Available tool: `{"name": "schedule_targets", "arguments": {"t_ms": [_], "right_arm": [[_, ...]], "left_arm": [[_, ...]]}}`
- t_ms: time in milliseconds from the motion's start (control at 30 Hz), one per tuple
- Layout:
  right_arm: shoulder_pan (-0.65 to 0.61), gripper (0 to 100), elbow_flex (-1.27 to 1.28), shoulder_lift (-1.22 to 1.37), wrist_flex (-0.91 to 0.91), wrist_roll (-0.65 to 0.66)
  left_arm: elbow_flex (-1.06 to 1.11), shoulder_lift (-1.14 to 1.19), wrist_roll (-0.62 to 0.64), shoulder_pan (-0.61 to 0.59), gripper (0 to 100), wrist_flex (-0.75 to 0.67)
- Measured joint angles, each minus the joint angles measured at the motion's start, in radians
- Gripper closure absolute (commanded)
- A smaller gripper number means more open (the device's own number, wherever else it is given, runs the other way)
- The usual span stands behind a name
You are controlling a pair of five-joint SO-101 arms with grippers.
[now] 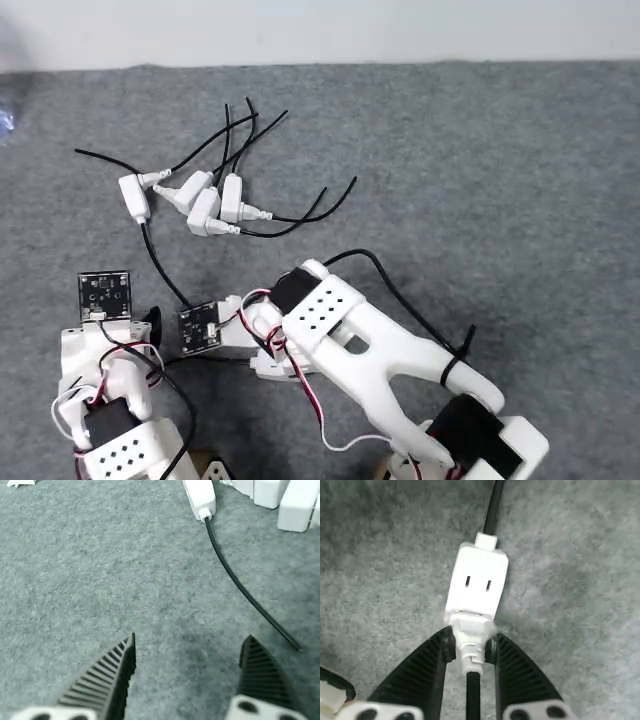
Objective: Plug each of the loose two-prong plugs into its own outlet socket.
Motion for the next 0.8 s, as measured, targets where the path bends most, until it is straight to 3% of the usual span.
{"name": "schedule_targets", "arguments": {"t_ms": [700, 800], "right_arm": [[0.003, 98.4, 0.124, -0.018, -0.157, -0.029], [0.003, 91.0, 0.124, -0.018, -0.157, -0.029]], "left_arm": [[0.000, 0.000, 0.000, 0.000, 68, 0.000], [0.000, 0.000, 0.000, 0.000, 68, 0.000]]}}
